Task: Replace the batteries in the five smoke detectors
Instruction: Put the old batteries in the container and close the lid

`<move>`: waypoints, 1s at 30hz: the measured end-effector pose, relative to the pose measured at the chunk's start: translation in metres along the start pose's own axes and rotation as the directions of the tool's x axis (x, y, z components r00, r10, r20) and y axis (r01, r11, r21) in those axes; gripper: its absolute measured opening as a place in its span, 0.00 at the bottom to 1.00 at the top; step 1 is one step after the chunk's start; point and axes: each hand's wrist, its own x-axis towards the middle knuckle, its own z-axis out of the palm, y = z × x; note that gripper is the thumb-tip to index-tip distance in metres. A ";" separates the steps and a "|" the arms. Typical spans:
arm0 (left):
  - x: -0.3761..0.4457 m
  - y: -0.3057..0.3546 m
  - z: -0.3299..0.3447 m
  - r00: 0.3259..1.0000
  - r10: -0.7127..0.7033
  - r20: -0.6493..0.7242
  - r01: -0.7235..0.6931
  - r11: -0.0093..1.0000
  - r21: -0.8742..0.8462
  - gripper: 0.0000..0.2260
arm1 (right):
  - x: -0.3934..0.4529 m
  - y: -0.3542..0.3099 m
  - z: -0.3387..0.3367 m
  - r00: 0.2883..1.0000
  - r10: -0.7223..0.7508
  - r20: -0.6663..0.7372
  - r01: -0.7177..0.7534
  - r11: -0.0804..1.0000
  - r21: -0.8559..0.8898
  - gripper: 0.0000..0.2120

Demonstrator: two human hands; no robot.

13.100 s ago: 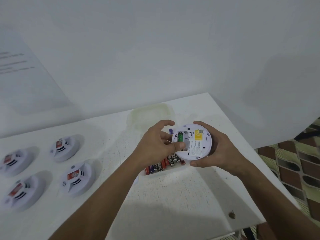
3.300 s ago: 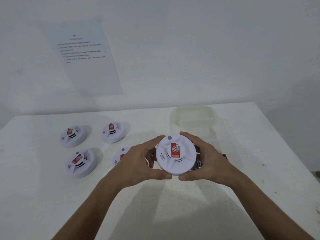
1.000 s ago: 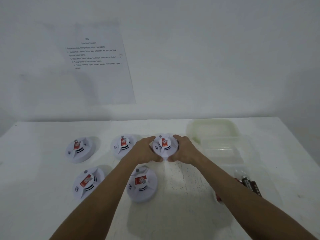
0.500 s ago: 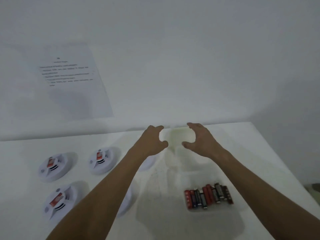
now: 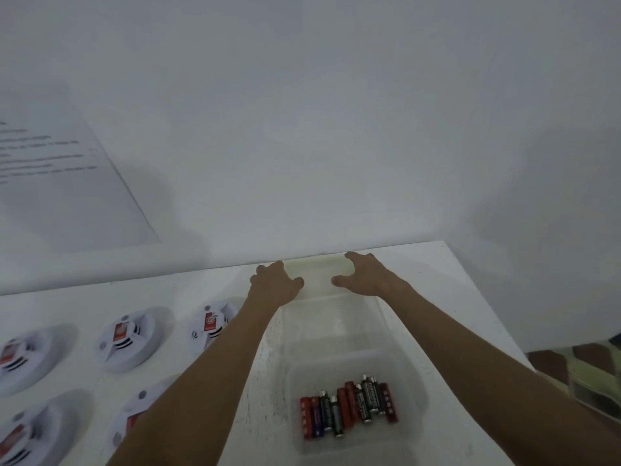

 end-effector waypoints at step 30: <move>-0.192 -0.023 0.023 0.936 0.189 -0.298 -0.300 0.869 -0.393 0.29 | -0.189 0.052 0.043 0.901 -0.140 -0.410 0.304 0.878 0.368 0.31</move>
